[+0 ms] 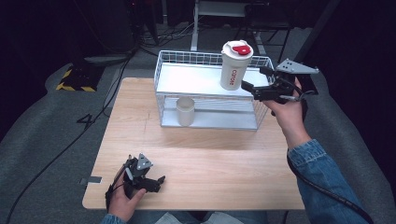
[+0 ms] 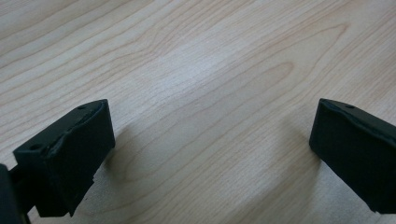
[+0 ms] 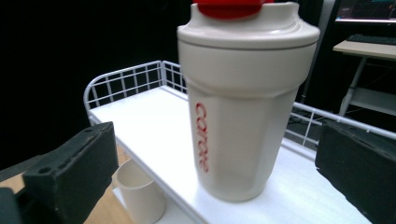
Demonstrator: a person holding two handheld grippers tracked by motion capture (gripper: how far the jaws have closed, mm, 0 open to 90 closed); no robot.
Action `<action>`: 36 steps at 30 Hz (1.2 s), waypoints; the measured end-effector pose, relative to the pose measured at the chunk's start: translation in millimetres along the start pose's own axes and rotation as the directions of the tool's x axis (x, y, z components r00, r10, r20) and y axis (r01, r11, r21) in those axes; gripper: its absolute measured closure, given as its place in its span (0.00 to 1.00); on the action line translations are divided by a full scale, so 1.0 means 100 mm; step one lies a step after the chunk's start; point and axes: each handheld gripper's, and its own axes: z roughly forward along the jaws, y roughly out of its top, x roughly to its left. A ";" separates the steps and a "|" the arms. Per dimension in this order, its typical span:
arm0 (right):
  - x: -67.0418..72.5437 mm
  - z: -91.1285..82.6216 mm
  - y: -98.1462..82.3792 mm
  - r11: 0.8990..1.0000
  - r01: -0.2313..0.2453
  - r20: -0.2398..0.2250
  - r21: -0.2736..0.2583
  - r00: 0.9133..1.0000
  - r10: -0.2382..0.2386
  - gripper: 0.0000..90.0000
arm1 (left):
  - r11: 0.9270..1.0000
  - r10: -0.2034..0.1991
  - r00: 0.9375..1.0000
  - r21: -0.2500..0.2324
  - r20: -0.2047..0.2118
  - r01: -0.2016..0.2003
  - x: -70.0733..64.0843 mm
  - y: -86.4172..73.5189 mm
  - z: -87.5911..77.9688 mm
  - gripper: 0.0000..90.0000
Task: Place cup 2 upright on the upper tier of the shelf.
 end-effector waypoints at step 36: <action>0.34 -0.92 -1.18 0.990 -0.037 0.008 0.133 0.999 0.036 0.00 | 0.999 -0.038 0.999 -0.001 -0.022 0.038 0.26 -0.06 -0.06 0.01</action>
